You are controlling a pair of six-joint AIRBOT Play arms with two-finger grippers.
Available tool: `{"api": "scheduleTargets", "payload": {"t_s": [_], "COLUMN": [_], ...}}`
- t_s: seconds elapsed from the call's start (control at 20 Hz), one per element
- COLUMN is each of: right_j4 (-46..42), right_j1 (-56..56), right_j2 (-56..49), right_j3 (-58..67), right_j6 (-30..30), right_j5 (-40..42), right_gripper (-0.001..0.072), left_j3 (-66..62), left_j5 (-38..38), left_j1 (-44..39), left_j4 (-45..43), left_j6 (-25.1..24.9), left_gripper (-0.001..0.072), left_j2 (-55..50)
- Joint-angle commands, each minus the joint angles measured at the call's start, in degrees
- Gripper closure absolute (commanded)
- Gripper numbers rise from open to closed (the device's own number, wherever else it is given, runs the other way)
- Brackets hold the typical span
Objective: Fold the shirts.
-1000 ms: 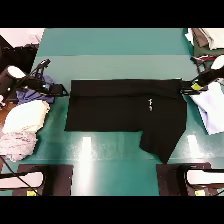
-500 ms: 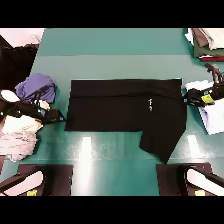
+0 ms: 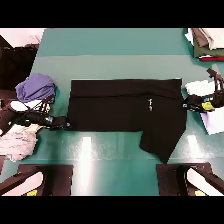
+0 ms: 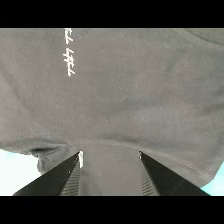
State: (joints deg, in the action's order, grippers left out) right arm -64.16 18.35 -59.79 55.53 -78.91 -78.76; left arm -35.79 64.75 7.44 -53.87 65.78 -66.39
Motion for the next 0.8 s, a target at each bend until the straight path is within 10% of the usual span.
{"api": "scheduleTargets", "payload": {"t_s": [0.0, 0.05, 0.35, 0.75], "right_j4": [-0.6, -1.8, -18.7, -11.6], "right_j1": [0.0, 0.0, 0.3, 7.8], "right_j2": [0.3, 0.3, 0.3, 0.3], "right_j3": [-0.2, -0.2, -0.7, -21.6], "right_j6": [0.0, 0.0, -3.2, -1.6], "right_j5": [-1.6, -2.5, -11.2, -2.3], "right_gripper": [0.0303, 0.0304, 0.0303, 0.0348], "left_j3": [0.3, 0.2, -5.3, -6.3], "left_j5": [-4.5, -4.0, 2.5, 3.0], "left_j1": [-3.5, -3.5, -3.5, -3.5], "left_j4": [0.0, 0.3, -0.1, 0.1], "left_j6": [1.7, 1.7, 1.6, 1.3], "left_gripper": [0.0400, 0.0663, 0.0682, 0.0682], "left_j2": [0.0, 0.0, 0.5, 0.5]}}
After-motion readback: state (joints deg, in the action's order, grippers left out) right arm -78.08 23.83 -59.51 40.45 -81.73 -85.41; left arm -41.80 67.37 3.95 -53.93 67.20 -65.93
